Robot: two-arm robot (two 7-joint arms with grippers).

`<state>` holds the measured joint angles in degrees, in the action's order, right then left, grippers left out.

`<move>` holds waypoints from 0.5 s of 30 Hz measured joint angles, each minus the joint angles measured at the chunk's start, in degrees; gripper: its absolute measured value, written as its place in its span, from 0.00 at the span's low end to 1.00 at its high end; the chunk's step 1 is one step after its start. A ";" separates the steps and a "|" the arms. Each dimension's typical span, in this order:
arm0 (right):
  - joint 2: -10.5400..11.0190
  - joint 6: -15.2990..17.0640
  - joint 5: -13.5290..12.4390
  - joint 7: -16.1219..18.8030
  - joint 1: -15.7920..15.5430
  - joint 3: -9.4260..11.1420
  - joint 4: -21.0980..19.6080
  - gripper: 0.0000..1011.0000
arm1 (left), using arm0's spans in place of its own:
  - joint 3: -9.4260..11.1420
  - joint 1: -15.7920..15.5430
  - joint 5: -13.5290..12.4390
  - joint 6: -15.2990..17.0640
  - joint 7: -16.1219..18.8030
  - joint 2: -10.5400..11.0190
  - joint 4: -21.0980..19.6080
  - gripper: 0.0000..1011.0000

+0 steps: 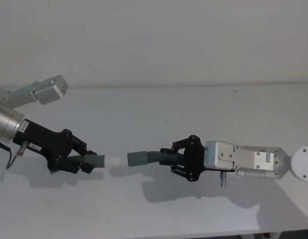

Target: Use both hands to pick up one end of the pipe from the table, align the ends, and insert them.

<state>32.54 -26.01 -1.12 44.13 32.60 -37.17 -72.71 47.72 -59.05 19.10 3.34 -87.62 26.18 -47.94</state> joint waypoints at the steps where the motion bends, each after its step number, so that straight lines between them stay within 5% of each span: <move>1: -0.02 0.02 -0.08 -0.04 -0.02 -0.02 -0.03 0.22 | 0.00 0.00 0.00 0.00 0.00 0.00 0.00 0.35; 15: -0.07 0.89 -1.40 -0.26 -0.51 -0.22 -1.07 0.22 | 0.00 0.00 0.00 0.00 0.00 0.00 0.00 0.35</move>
<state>32.47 -25.12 -2.52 43.87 32.09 -37.40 -73.78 47.72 -59.05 19.10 3.34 -87.62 26.18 -47.94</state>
